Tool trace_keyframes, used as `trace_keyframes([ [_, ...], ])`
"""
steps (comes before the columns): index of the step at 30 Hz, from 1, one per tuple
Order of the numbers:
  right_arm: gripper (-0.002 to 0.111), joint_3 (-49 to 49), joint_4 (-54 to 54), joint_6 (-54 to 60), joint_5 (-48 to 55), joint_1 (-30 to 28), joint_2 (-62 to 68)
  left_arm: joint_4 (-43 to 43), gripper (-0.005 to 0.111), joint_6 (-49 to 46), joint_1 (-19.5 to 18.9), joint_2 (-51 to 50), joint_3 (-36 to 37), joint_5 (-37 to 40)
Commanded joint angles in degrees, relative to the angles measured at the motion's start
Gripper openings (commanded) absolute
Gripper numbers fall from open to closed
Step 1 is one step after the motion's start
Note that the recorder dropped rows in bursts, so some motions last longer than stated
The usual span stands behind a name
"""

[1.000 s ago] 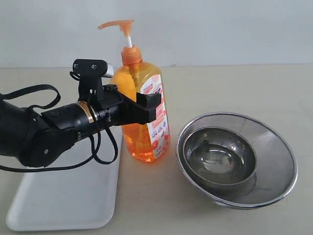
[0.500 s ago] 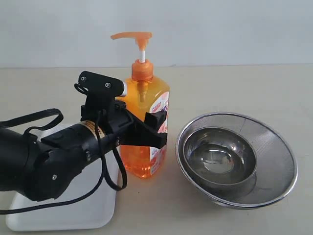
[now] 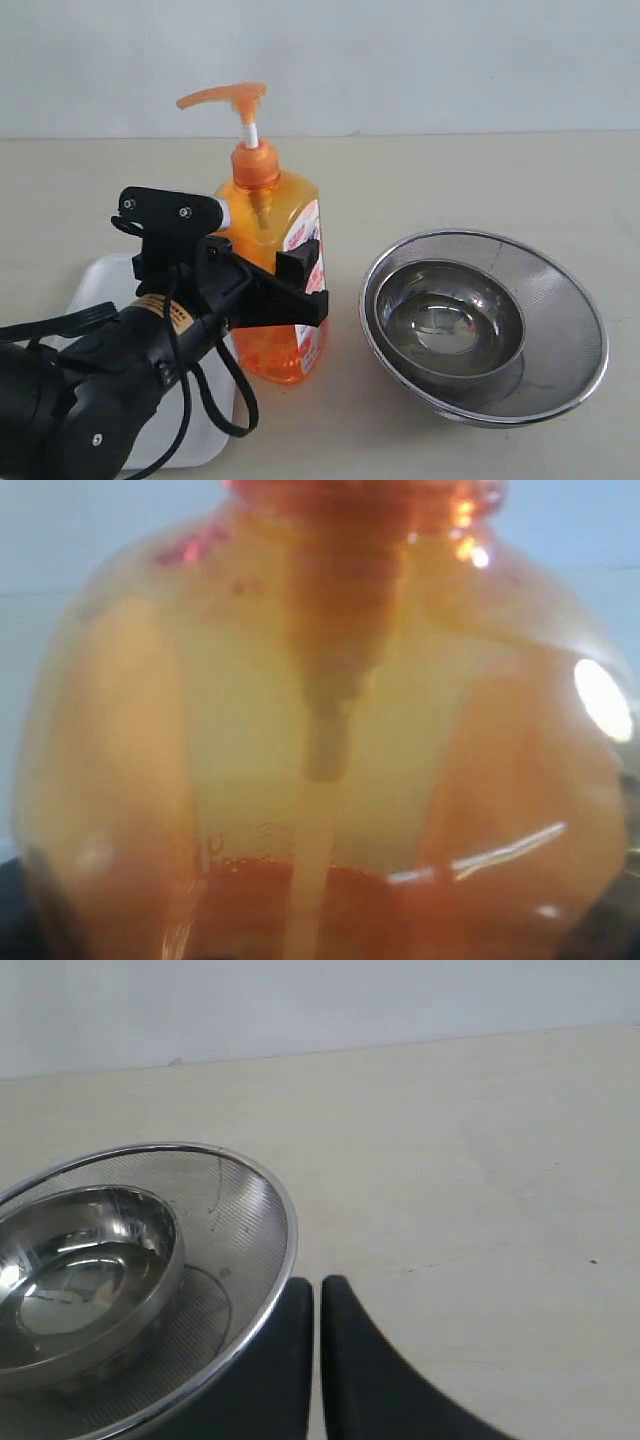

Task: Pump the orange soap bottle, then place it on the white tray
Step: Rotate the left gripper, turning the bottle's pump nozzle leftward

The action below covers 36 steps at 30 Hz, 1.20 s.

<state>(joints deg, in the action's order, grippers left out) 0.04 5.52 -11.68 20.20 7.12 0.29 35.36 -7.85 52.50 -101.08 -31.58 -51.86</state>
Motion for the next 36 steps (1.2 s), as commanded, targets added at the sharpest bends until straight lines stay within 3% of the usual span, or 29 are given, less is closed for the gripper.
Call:
trace_keyframes([
  [1, 0.0, 0.0, 0.3, 0.1, -0.3, -0.3, -0.3, 2.1, 0.005, 1.8, 0.2, 0.6, 0.5, -2.2],
  [21, 0.0, 0.0, 0.3, 0.1, -0.6, -0.3, -0.3, -1.8, 0.007, -0.1, 0.2, 0.6, 0.5, -0.4],
  [24, 0.0, 0.0, 0.3, 0.1, -0.6, -0.3, -0.3, -1.8, 0.019, -1.2, 0.2, 0.6, 0.5, -0.3],
  [31, 0.0, 0.0, 0.3, 0.1, -0.6, -0.3, -0.3, -1.8, 0.063, -1.2, 0.2, 0.6, 0.5, -0.4],
  [36, 0.0, 0.0, 0.3, 0.1, -0.6, -0.3, -0.3, -1.8, 0.083, -0.6, 0.2, 0.6, 0.5, -0.4],
])
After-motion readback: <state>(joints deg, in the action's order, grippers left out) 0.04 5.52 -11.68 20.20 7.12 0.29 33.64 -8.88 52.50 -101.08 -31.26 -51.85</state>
